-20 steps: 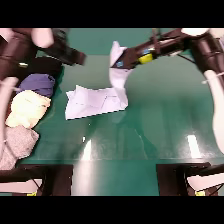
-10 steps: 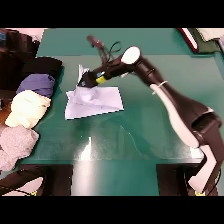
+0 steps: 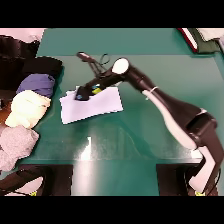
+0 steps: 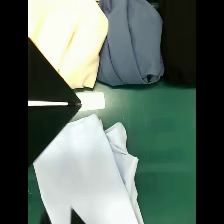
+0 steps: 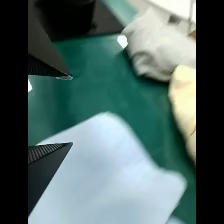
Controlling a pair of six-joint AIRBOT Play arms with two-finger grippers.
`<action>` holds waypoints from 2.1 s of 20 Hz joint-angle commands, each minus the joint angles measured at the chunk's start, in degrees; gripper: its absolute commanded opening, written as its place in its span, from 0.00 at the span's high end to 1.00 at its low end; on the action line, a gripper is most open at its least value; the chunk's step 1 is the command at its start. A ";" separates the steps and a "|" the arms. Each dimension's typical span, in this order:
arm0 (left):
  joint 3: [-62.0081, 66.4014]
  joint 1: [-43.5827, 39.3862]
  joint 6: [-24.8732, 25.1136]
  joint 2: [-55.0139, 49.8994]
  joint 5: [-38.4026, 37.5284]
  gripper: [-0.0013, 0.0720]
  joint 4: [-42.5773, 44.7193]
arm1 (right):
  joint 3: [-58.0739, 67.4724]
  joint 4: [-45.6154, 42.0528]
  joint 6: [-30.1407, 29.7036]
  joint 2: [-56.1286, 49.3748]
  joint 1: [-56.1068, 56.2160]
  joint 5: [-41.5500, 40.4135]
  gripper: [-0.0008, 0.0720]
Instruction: Fold the shirts.
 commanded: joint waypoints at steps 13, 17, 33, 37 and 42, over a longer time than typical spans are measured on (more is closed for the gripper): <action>0.00 0.04 -0.15 0.00 0.66 0.94 -5.33 | -30.08 8.28 2.29 2.34 -26.10 3.32 0.09; 0.00 0.04 -0.13 0.00 0.24 0.94 -5.31 | -24.44 9.03 3.10 -1.81 -21.00 1.70 0.10; 0.00 0.04 0.07 0.00 -2.54 0.95 -5.22 | -11.52 -3.74 -1.25 3.52 -22.32 4.48 0.98; 0.00 0.04 0.04 0.00 -2.54 0.94 -5.25 | -20.83 -8.26 -1.11 14.08 -38.34 2.80 0.98; 0.00 0.04 -0.50 0.00 -2.58 0.94 -5.29 | -33.70 -12.55 3.39 25.86 -61.90 -8.26 0.98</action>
